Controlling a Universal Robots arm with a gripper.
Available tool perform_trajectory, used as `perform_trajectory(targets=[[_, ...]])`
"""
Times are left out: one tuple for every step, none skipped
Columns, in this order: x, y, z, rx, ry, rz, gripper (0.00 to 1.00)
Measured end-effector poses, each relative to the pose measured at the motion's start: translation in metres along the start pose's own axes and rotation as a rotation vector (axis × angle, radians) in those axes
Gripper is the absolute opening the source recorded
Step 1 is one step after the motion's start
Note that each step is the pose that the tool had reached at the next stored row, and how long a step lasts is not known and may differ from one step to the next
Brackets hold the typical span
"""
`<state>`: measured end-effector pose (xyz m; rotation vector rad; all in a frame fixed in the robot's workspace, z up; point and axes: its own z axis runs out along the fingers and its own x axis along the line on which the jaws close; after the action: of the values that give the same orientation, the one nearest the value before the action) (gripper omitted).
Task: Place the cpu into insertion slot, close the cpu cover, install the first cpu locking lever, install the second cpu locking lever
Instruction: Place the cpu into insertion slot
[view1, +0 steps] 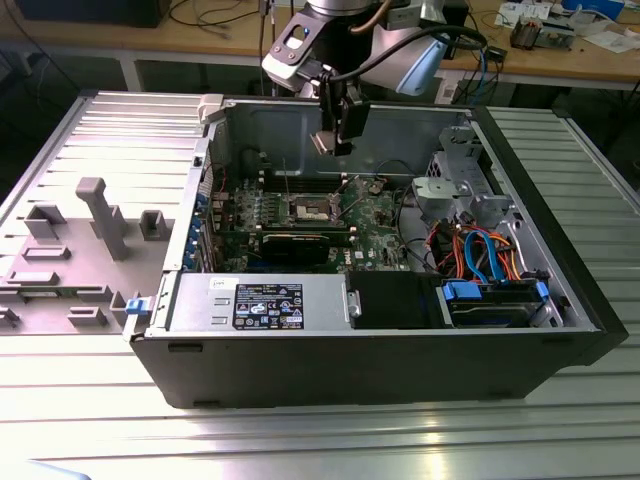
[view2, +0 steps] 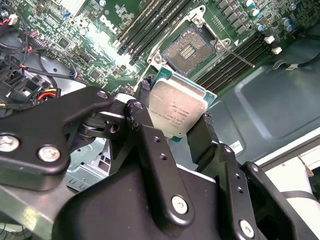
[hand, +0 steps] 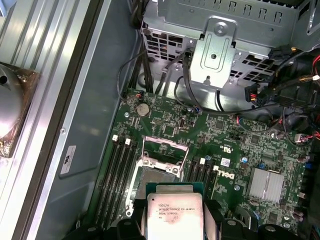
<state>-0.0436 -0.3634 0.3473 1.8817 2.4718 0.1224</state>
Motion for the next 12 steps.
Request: perform_trajectory(targets=[[0.0,0.0,0.0,0.0,-0.0002,0.002,0.54],[0.0,0.0,0.0,0.0,-0.0002,0.002,0.54],[0.0,0.0,0.0,0.0,-0.0002,0.002,0.54],[0.0,0.0,0.0,0.0,-0.0002,0.002,0.54],[0.0,0.0,0.0,-0.0001,-0.0002,0.002,0.54],[0.0,0.0,0.0,-0.0001,-0.0002,0.002,0.54],[0.0,0.0,0.0,-0.0001,-0.0003,0.003,0.54],[0.0,0.0,0.0,-0.0001,-0.0002,0.003,0.54],[0.0,0.0,0.0,-0.0001,-0.0003,0.003,0.54],[0.0,0.0,0.0,-0.0001,-0.0003,0.004,0.54],[0.0,0.0,0.0,-0.0001,-0.0004,0.005,0.54],[0.0,0.0,0.0,-0.0001,-0.0006,0.006,0.54]])
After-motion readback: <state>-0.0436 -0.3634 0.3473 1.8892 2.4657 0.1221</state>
